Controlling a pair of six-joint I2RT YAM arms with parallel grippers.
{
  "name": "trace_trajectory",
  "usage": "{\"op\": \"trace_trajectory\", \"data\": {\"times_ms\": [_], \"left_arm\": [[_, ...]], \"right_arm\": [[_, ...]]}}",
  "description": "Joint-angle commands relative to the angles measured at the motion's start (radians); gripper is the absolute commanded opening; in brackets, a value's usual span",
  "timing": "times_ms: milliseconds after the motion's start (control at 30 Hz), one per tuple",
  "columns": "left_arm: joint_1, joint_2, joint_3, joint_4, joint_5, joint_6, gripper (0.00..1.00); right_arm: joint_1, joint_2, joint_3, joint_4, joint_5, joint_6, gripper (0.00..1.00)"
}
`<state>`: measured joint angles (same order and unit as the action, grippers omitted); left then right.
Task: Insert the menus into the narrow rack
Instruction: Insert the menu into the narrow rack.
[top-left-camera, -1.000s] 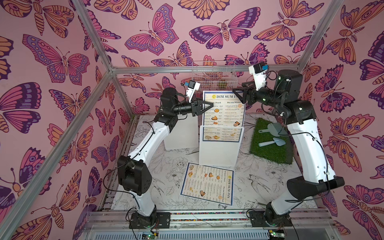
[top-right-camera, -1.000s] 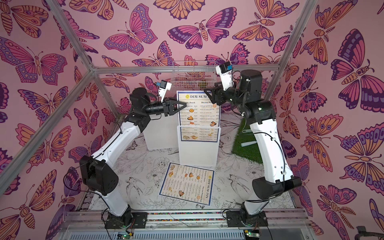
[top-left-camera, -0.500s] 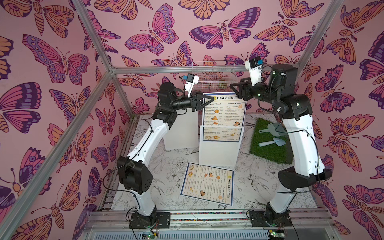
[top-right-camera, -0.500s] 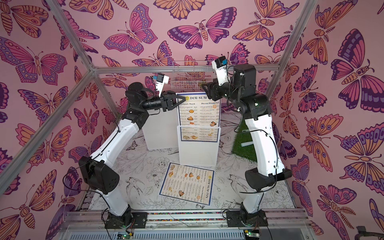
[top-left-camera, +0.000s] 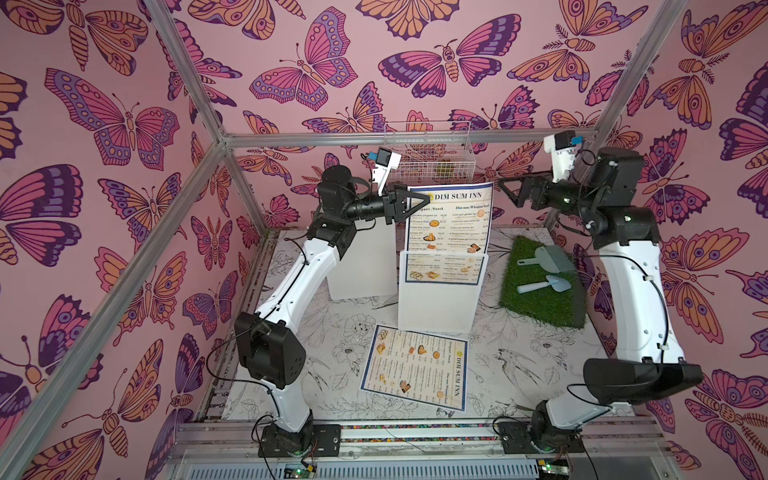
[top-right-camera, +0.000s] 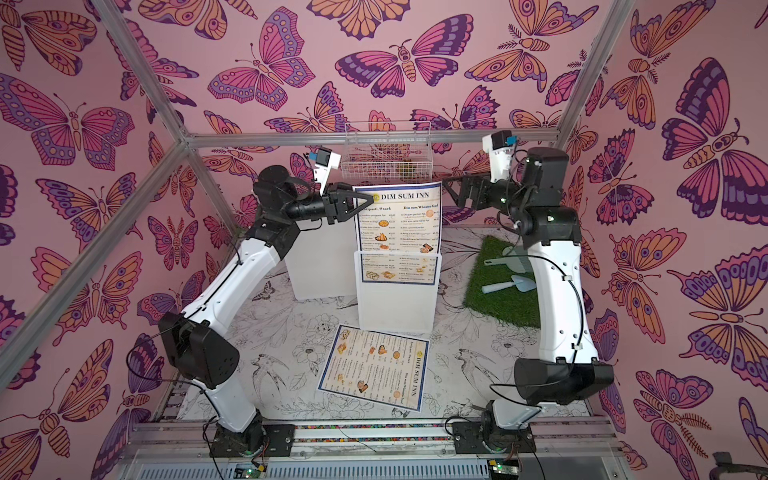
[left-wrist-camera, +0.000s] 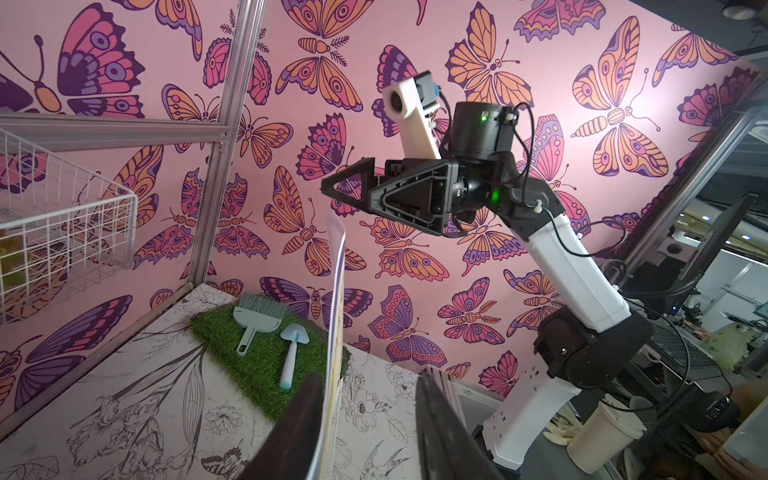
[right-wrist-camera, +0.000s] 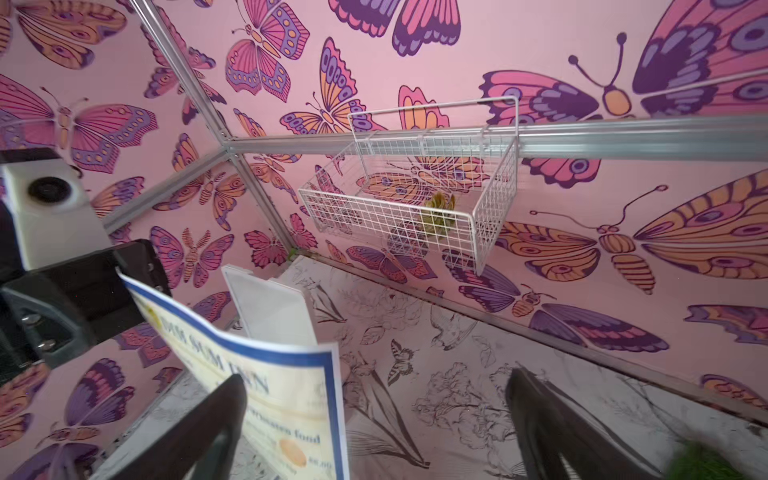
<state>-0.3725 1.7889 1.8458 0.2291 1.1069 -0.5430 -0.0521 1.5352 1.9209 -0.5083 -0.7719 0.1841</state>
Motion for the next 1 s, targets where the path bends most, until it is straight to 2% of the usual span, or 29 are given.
{"op": "trace_trajectory", "data": {"times_ms": [0, 100, 267, 400, 667, 800, 900, 967], "left_arm": [[0.0, 0.001, -0.007, 0.019, 0.004, 0.004, 0.4], [0.0, 0.0, -0.013, 0.019, 0.002, 0.004, 0.4], [0.001, -0.008, -0.02, 0.019, 0.003, 0.004, 0.4], [0.007, -0.013, -0.031, 0.019, -0.001, 0.006, 0.4], [0.011, -0.02, -0.057, 0.02, -0.012, 0.012, 0.4], [0.023, -0.028, -0.08, 0.021, -0.038, 0.008, 0.4], [0.036, -0.037, -0.105, 0.02, -0.051, 0.004, 0.4], [0.041, -0.05, -0.125, 0.025, -0.052, 0.005, 0.4]], "right_arm": [[-0.021, -0.057, -0.112, 0.263, -0.256, 0.109, 0.99], [-0.023, -0.044, -0.178, 0.3, -0.292, 0.102, 0.99], [-0.023, 0.029, -0.184, 0.341, -0.343, 0.119, 1.0], [-0.02, 0.09, -0.198, 0.427, -0.404, 0.187, 0.99], [0.014, 0.137, -0.217, 0.606, -0.491, 0.333, 0.88], [0.029, 0.126, -0.273, 0.885, -0.54, 0.531, 0.81], [0.029, 0.092, -0.294, 0.889, -0.549, 0.526, 0.74], [0.029, 0.055, -0.326, 0.873, -0.547, 0.503, 0.67]]}}
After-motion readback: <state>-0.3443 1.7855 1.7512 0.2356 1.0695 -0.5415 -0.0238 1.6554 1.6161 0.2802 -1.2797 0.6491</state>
